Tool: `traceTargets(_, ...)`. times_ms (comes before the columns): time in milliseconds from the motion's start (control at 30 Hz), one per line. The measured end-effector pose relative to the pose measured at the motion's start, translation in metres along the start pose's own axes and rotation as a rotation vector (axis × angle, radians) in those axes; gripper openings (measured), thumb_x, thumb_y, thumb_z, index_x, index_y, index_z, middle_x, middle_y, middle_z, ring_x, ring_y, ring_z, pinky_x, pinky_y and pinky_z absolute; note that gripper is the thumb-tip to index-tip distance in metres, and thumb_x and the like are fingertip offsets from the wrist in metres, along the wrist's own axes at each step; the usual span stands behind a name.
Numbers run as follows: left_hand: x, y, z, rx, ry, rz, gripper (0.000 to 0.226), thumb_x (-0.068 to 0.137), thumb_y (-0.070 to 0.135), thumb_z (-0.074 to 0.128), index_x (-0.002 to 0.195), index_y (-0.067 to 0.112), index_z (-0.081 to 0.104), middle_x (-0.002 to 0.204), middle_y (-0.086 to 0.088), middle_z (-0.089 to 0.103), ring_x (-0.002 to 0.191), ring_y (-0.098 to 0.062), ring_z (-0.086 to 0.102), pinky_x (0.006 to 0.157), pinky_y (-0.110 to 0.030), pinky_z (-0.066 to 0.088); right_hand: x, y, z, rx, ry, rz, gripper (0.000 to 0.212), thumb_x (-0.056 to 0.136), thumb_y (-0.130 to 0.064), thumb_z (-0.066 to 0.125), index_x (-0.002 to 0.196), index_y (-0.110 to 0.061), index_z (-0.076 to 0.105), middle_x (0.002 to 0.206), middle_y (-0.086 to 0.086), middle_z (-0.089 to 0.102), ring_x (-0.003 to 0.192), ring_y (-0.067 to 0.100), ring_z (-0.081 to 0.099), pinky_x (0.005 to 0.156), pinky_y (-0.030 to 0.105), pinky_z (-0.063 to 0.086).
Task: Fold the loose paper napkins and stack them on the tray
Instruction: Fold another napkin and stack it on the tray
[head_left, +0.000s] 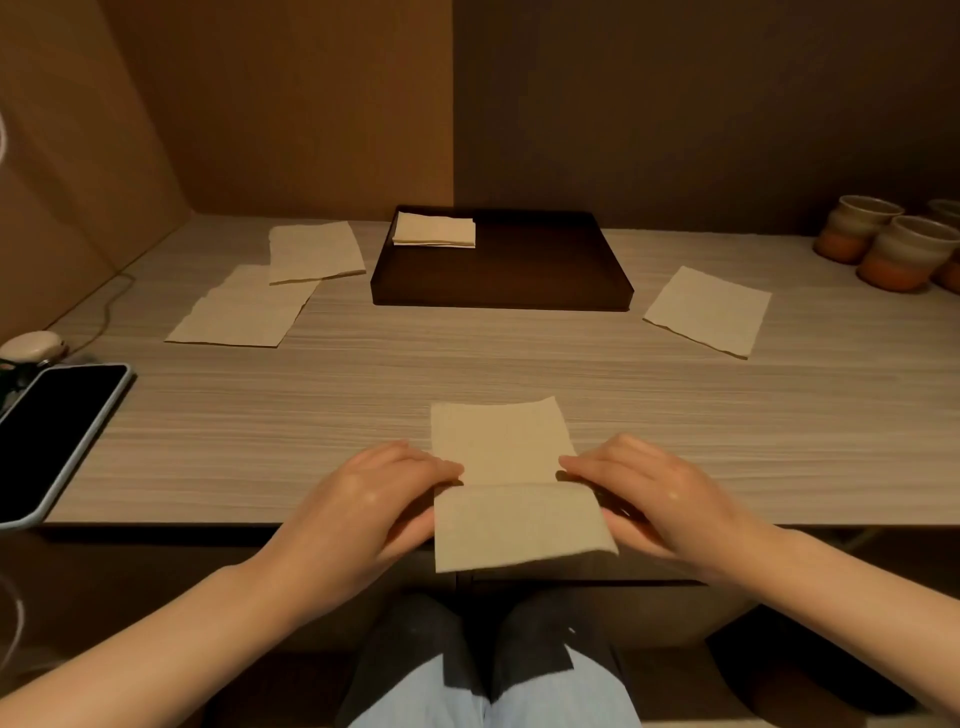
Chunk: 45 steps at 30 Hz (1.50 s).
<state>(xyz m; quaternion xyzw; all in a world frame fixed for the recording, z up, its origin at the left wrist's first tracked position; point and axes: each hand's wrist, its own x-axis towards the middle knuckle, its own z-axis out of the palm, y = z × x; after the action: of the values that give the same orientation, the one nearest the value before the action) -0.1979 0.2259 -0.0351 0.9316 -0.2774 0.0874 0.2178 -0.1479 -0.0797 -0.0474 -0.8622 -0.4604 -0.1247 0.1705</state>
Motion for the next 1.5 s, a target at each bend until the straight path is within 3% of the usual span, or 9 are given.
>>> traceTargets(100,0.006,0.002,0.002,-0.154,0.094,-0.201,0.045,0.087,0.052,0.048,0.128,0.035,0.055,0.107,0.019,0.057,0.100,0.004,0.055,0.083,-0.020,0.048,0.007,-0.008,-0.004,0.144,0.058,0.194,0.038,0.093,-0.039,0.050,0.122,-0.018,0.063,0.102,-0.006,0.067,0.095,0.001,0.058,0.077,0.025,0.054)
traceTargets(267,0.026,0.009,0.003,-0.227,0.216,-0.471,0.032,0.086,0.015,0.066,0.111,0.035,0.067,0.090,0.015,0.063,0.090,0.000,0.060,0.083,-0.019,0.048,0.034,-0.015,-0.004,0.308,0.100,0.608,0.020,0.091,-0.031,0.058,0.088,-0.021,0.075,0.075,-0.008,0.070,0.072,0.004,0.064,0.069,0.033,0.055)
traceTargets(367,0.033,0.013,0.003,-0.285,0.225,-0.532,0.029,0.084,0.022,0.070,0.113,0.025,0.067,0.065,0.014,0.069,0.077,0.011,0.061,0.073,0.000,0.040,0.047,-0.014,-0.006,0.289,0.070,0.705,0.031,0.092,-0.032,0.062,0.064,-0.021,0.069,0.056,-0.006,0.063,0.056,0.002,0.060,0.054,0.020,0.045)
traceTargets(467,0.035,0.016,0.004,-0.302,0.226,-0.555,0.044,0.082,0.028,0.073,0.123,0.015,0.062,0.062,0.023,0.067,0.076,0.023,0.054,0.066,0.009,0.029,0.055,-0.012,-0.007,0.281,0.032,0.781,0.034,0.090,-0.037,0.064,0.063,-0.018,0.069,0.058,-0.004,0.064,0.058,0.007,0.062,0.060,0.029,0.054)
traceTargets(600,0.035,0.018,0.006,-0.230,0.255,-0.552,0.051,0.081,0.033,0.072,0.128,0.021,0.058,0.062,0.014,0.067,0.074,0.007,0.061,0.074,-0.001,0.031,0.062,-0.008,-0.005,0.268,0.014,0.840,0.037,0.088,-0.036,0.065,0.059,-0.014,0.069,0.057,-0.003,0.065,0.059,0.011,0.063,0.068,0.039,0.059)
traceTargets(733,0.033,0.018,0.008,-0.185,0.306,-0.526,0.054,0.080,0.035,0.072,0.130,0.022,0.056,0.060,0.016,0.064,0.083,-0.004,0.060,0.094,-0.038,0.046,0.063,-0.008,-0.003,0.231,0.012,0.834,0.037,0.089,-0.040,0.063,0.060,-0.018,0.067,0.059,-0.005,0.065,0.061,0.010,0.063,0.069,0.040,0.058)
traceTargets(1100,0.020,0.027,0.016,0.057,0.233,-0.403,0.049,0.090,0.046,0.050,0.135,0.026,0.044,0.114,0.008,0.045,0.108,-0.011,0.039,0.092,-0.040,0.044,0.062,-0.011,-0.001,0.170,0.033,0.815,0.034,0.087,-0.040,0.065,0.060,-0.020,0.064,0.058,-0.007,0.062,0.061,0.008,0.059,0.060,0.031,0.052)
traceTargets(1233,0.014,0.042,0.026,0.198,0.050,-0.200,0.049,0.094,0.049,0.031,0.133,0.024,0.048,0.138,0.003,0.046,0.133,-0.018,0.034,0.115,-0.052,0.019,0.062,-0.012,-0.001,0.146,0.023,0.814,0.032,0.089,-0.039,0.063,0.063,-0.021,0.063,0.060,-0.008,0.061,0.062,0.008,0.059,0.060,0.031,0.051)
traceTargets(1500,0.011,0.047,0.039,0.235,-0.078,-0.130,0.062,0.096,0.057,0.022,0.148,0.025,0.029,0.156,0.003,0.024,0.145,-0.015,0.014,0.114,-0.046,0.007,0.061,-0.013,-0.001,0.146,0.036,0.803,0.027,0.089,-0.036,0.062,0.066,-0.022,0.064,0.064,-0.006,0.064,0.063,0.008,0.061,0.062,0.036,0.056)
